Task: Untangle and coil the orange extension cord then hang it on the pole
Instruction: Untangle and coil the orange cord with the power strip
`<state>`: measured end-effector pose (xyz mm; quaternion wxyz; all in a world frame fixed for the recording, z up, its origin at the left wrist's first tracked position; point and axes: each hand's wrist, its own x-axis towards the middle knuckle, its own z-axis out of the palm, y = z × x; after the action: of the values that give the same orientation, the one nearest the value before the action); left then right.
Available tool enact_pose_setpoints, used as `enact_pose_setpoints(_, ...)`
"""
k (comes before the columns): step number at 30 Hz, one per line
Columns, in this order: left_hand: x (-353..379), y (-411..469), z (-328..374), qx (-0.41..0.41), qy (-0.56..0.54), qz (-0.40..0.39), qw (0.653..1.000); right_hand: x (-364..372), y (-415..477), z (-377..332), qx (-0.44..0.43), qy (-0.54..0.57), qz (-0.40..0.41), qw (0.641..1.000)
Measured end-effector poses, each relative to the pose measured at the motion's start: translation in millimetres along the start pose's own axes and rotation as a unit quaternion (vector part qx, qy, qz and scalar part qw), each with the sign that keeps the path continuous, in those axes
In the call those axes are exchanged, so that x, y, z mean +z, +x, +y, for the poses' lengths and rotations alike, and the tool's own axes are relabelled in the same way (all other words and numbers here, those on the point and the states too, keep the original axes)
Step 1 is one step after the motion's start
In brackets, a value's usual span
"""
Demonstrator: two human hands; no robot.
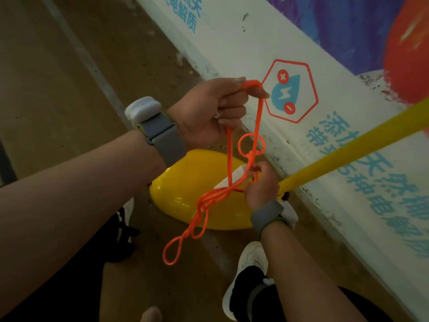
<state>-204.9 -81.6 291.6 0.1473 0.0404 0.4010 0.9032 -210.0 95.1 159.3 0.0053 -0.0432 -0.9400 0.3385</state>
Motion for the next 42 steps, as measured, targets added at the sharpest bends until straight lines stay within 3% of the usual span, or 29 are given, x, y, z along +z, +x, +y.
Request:
enact_pose_setpoints(6, 17, -34, -2, -0.038, 0.047, -0.202, 0.978, -28, -14, 1, 0.173, 0.094, 0.011, 0.98)
enact_pose_setpoints(7, 17, -37, 0, -0.041, 0.033, -0.23, 0.972, -31, -11, 2, 0.21, 0.147, -0.004, 0.967)
enact_pose_setpoints(9, 14, -48, 1, -0.056, 0.003, -0.272, 0.961, -36, -11, 1, 0.28, 0.325, -0.032, 0.902)
enact_pose_setpoints(11, 7, -59, -1, -0.078, -0.004, -0.285, 0.955, -37, -11, 4, 0.303, 0.426, -0.065, 0.85)
enact_pose_setpoints(16, 3, -88, -14, -0.033, -0.038, -0.178, 0.983, -26, -38, 14, 0.347, 0.494, -0.105, 0.791)
enact_pose_setpoints(22, -3, -106, -35, 0.002, -0.109, 0.026, 0.994, -15, -88, 20, 0.393, 0.482, -0.131, 0.772)
enact_pose_setpoints(26, -4, -121, -50, 0.008, -0.159, 0.056, 0.986, -2, -129, 27, 0.452, 0.484, -0.166, 0.731)
enact_pose_setpoints(30, 10, -134, -58, -0.05, -0.169, -0.049, 0.983, 14, -156, 30, 0.438, 0.458, -0.161, 0.756)
enact_pose_setpoints(36, 39, -142, -91, -0.141, 0.026, -0.25, 0.957, 29, -174, 33, 0.402, 0.406, -0.164, 0.805)
enact_pose_setpoints(38, 41, -142, -93, -0.155, 0.036, -0.247, 0.956, 33, -176, 32, 0.375, 0.399, -0.172, 0.819)
enact_pose_setpoints(42, 36, -137, -86, -0.142, 0.069, -0.16, 0.974, 40, -182, 33, 0.318, 0.437, -0.168, 0.824)
